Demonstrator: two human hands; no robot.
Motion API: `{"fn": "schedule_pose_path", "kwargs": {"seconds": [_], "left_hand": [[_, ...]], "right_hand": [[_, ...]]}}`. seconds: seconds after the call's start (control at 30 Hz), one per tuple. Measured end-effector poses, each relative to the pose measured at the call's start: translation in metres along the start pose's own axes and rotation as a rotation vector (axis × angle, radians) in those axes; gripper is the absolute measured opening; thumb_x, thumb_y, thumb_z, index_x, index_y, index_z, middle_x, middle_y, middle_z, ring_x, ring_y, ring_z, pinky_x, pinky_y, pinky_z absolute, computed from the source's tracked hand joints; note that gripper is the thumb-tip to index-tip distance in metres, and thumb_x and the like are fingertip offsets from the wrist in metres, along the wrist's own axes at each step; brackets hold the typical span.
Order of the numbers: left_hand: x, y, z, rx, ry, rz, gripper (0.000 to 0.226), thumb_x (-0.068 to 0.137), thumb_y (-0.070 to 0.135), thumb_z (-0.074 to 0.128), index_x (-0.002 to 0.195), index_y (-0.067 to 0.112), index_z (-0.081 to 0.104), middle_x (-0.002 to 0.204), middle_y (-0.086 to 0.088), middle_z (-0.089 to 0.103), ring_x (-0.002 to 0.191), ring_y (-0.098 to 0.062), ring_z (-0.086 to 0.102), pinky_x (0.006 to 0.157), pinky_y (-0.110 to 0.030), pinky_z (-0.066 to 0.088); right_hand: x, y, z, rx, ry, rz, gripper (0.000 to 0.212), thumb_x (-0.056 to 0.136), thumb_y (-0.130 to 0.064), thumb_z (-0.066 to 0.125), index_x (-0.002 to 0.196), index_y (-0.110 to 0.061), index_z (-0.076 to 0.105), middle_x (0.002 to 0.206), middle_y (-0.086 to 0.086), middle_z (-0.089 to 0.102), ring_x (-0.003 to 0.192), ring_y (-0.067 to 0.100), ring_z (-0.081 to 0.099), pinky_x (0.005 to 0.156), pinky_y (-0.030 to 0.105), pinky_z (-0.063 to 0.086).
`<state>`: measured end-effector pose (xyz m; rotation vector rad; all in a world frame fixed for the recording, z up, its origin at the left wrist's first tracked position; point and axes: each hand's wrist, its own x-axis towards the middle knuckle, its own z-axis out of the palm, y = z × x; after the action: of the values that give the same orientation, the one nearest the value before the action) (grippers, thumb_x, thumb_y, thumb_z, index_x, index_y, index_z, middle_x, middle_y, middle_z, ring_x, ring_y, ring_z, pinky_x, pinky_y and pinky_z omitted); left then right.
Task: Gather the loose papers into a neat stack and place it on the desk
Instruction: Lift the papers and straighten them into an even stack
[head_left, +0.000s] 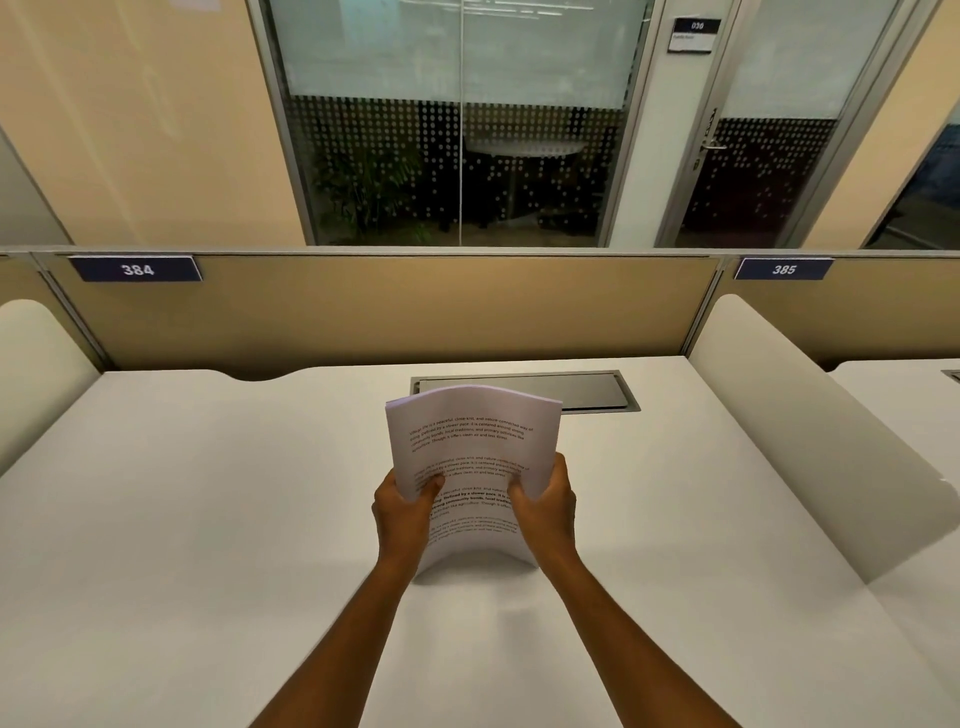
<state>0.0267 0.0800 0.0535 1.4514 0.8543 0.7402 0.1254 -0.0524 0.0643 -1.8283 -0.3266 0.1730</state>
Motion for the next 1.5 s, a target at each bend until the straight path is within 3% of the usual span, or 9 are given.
{"fn": "schedule_pose_path", "kwargs": {"seconds": [0.2,0.33,0.53,0.63,0.83,0.97,1.13,1.37,1.5], "left_hand": [[0.000,0.000,0.002,-0.022,-0.002,-0.003,0.030,0.086,0.020,0.071,0.115,0.013,0.065,0.104,-0.009,0.072,0.086,-0.028,0.071,0.059,-0.025,0.060],[0.005,0.007,0.004,-0.067,0.022,0.003,0.022,0.085,0.019,0.074,0.106,0.015,0.068,0.098,-0.008,0.073,0.082,-0.028,0.071,0.063,-0.034,0.062],[0.006,0.006,0.005,-0.073,0.018,0.024,0.017,0.085,0.020,0.074,0.101,0.017,0.071,0.094,-0.004,0.074,0.079,-0.025,0.070,0.056,-0.024,0.058],[0.001,-0.009,0.000,-0.046,-0.001,-0.006,0.018,0.084,0.020,0.075,0.101,0.021,0.070,0.095,-0.002,0.074,0.083,-0.025,0.070,0.057,-0.023,0.058],[0.000,-0.022,-0.003,-0.016,-0.041,-0.032,0.022,0.084,0.016,0.074,0.106,0.016,0.069,0.101,-0.008,0.073,0.089,-0.031,0.069,0.071,-0.040,0.062],[0.004,-0.013,-0.002,-0.018,-0.034,0.016,0.020,0.086,0.015,0.072,0.104,0.022,0.067,0.100,-0.006,0.072,0.086,-0.028,0.069,0.065,-0.029,0.059],[0.006,-0.014,-0.003,-0.017,-0.039,0.015,0.021,0.085,0.015,0.073,0.103,0.022,0.067,0.099,-0.005,0.072,0.085,-0.027,0.069,0.068,-0.033,0.062],[0.000,-0.028,-0.006,0.030,-0.060,-0.044,0.031,0.085,0.015,0.073,0.115,0.009,0.066,0.106,-0.011,0.071,0.093,-0.032,0.069,0.079,-0.047,0.062],[0.006,-0.017,-0.010,0.074,-0.099,-0.003,0.030,0.085,0.012,0.073,0.113,0.008,0.067,0.104,-0.009,0.072,0.091,-0.029,0.069,0.077,-0.042,0.061]], "right_hand": [[0.000,0.009,0.004,-0.003,0.001,0.024,0.040,0.089,-0.015,0.065,0.124,-0.022,0.047,0.109,-0.002,0.059,0.081,0.003,0.058,0.055,0.005,0.049],[0.009,0.002,0.003,0.013,0.013,0.007,0.040,0.088,-0.015,0.065,0.121,-0.026,0.048,0.105,-0.005,0.059,0.080,0.004,0.059,0.057,0.006,0.049],[0.013,0.007,0.004,0.052,0.024,0.008,0.043,0.086,-0.017,0.068,0.122,-0.029,0.047,0.106,-0.007,0.059,0.085,0.011,0.061,0.072,0.028,0.057],[0.007,0.021,0.005,0.051,0.004,0.032,0.043,0.085,-0.016,0.069,0.117,-0.034,0.046,0.104,-0.008,0.059,0.088,0.012,0.060,0.074,0.027,0.057],[0.004,0.036,0.003,0.057,-0.007,0.079,0.046,0.083,-0.014,0.071,0.120,-0.031,0.048,0.105,-0.007,0.060,0.095,0.016,0.060,0.085,0.036,0.056],[0.009,0.029,0.004,0.057,-0.023,0.060,0.046,0.084,-0.016,0.071,0.117,-0.036,0.044,0.107,-0.006,0.059,0.095,0.019,0.061,0.083,0.038,0.057],[0.009,0.030,0.003,0.062,-0.014,0.067,0.047,0.084,-0.014,0.071,0.121,-0.031,0.046,0.109,-0.005,0.059,0.097,0.019,0.060,0.086,0.039,0.056],[0.002,0.042,0.003,0.079,-0.049,0.085,0.048,0.085,-0.014,0.069,0.121,-0.033,0.044,0.109,-0.005,0.058,0.098,0.018,0.060,0.085,0.035,0.056],[0.009,0.033,0.000,0.086,-0.051,0.053,0.045,0.084,-0.015,0.069,0.114,-0.035,0.043,0.100,-0.013,0.058,0.093,0.016,0.063,0.065,0.014,0.054]]}}
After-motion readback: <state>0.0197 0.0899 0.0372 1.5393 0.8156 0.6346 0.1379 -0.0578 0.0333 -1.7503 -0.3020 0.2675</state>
